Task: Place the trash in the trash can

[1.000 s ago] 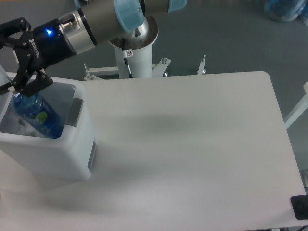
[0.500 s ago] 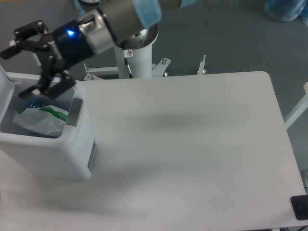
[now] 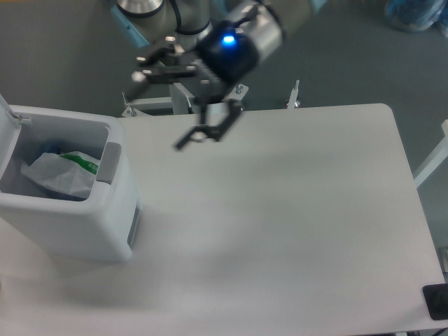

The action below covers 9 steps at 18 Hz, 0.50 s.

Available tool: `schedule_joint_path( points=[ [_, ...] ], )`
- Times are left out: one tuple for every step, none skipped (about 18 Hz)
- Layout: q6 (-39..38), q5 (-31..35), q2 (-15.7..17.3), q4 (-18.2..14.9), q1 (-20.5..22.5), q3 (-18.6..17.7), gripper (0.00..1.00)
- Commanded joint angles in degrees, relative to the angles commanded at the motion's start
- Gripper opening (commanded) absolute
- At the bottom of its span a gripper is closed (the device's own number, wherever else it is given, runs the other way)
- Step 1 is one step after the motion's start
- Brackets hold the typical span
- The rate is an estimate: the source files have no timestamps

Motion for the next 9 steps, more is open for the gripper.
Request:
schedule_joint_path(
  points=[
    [0.55, 3.52, -0.7, 0.0, 0.01, 1.05, 1.0],
    [0.81, 7.65, -2.02, 0.0, 0.02, 2.54, 1.0],
    [0.81, 12.12, -3.51, 0.0, 0.02, 3.86, 1.0],
    [0.9, 16.52, -4.92, 0.17, -0.07, 4.57, 1.0],
    [1.08, 20.74, -5.97, 0.26, -0.25, 5.1, 1.0],
    [1.17, 24.44, -6.77, 0.18, -0.51, 5.8, 1.0],
    [1.17, 28.04, -7.56, 0.09, -0.95, 6.15, 1.0],
    [1.08, 31.64, -8.35, 0.0, -1.47, 6.24, 1.0],
    [1.17, 35.68, -9.4, 0.09, -1.83, 5.9, 1.0]
  ],
)
